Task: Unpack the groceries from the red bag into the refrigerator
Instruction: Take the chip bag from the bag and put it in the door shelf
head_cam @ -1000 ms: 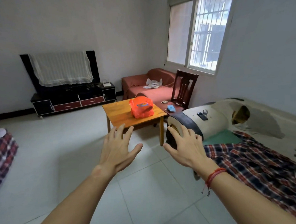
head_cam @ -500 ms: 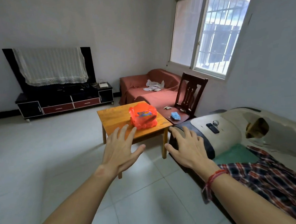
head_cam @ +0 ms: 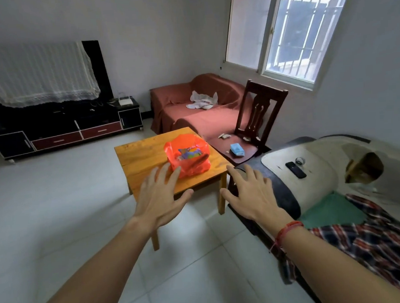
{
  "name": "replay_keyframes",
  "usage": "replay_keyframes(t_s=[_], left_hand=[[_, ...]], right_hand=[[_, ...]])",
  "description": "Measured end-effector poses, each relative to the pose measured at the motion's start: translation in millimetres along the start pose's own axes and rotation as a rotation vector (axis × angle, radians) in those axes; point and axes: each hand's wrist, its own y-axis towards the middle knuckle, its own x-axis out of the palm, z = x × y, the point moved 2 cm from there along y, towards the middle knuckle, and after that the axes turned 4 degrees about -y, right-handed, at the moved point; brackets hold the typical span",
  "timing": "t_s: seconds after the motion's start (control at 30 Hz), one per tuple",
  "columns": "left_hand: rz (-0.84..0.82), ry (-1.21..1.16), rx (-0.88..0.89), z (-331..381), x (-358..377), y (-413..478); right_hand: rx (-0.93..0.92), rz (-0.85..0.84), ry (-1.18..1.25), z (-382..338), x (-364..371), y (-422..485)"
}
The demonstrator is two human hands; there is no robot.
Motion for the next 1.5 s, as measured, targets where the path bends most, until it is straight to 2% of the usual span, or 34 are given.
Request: replay_keyframes(t_s=[0.47, 0.9, 1.2, 1.5], left_hand=[[-0.111, 0.036, -0.109, -37, 88, 234], [-0.150, 0.013, -0.180, -112, 159, 370], [-0.269, -0.066, -0.202, -181, 222, 467], [-0.373, -0.149, -0.241, -211, 273, 520]], right_hand=[[-0.081, -0.088, -0.005, 52, 73, 250], [-0.102, -0.173, 0.022, 36, 150, 409], [-0.060, -0.287, -0.016, 9, 206, 516], [-0.017, -0.383, -0.019, 1, 245, 578]])
